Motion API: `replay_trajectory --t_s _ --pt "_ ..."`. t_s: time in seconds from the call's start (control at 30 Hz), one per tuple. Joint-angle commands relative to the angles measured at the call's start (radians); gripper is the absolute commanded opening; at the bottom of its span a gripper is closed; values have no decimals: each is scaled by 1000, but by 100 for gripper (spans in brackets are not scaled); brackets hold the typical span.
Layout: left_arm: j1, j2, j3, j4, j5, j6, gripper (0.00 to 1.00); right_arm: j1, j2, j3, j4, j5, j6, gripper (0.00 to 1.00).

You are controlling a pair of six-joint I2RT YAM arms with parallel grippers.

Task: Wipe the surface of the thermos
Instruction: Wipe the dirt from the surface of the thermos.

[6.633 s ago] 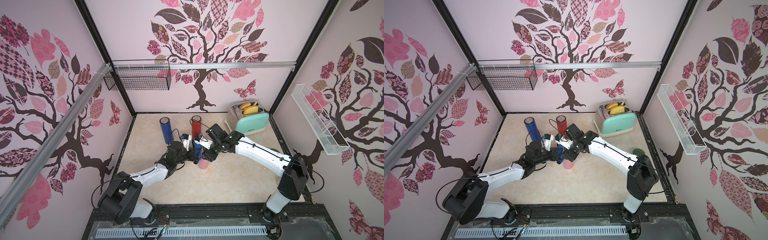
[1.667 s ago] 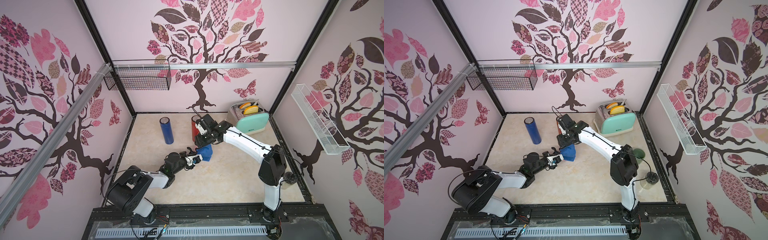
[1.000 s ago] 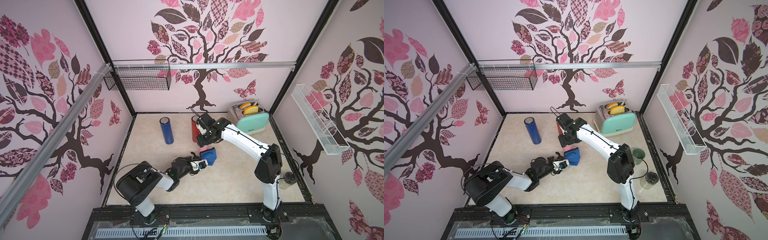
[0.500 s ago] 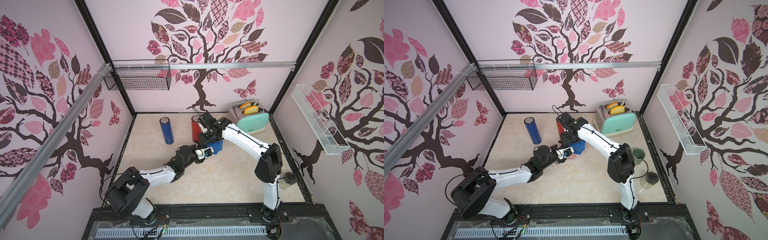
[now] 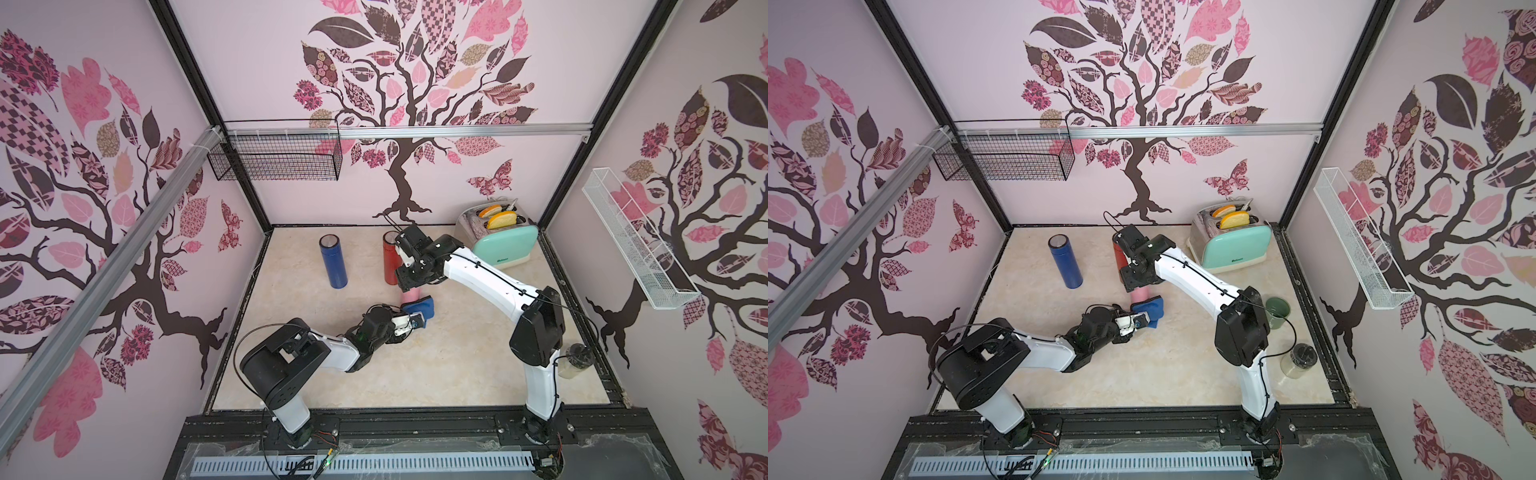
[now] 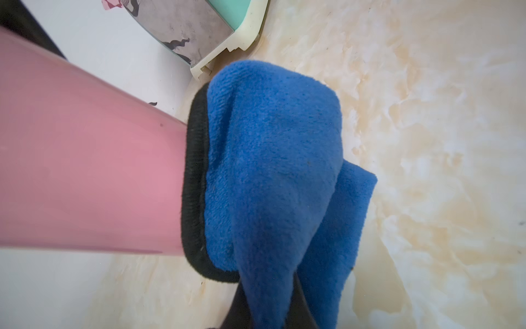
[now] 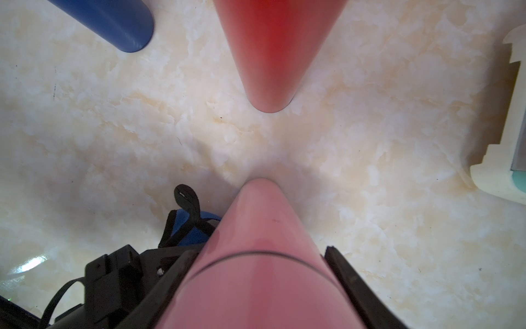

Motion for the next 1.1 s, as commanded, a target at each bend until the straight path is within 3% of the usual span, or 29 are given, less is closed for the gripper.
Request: replay_trajectory --t_s 0.0,0.13,0.4,0.57,0.77,1.07 --pt "-43 13 52 42 -132 50 0 14 11 19 -55 -44 5 0" --pt "-99 17 135 -1 -286 83 0 14 16 14 -57 -45 6 0" --pt "-121 -26 316 -236 -424 61 0 14 6 1 -55 -41 6 0" --pt "-121 -12 361 -246 -511 66 0 14 4 -6 -55 -40 7 0" --pt "-121 16 362 -268 -566 53 0 14 2 -7 -57 -30 6 0" --pt "-142 120 249 -182 -602 39 0 12 18 6 -69 -16 4 0"
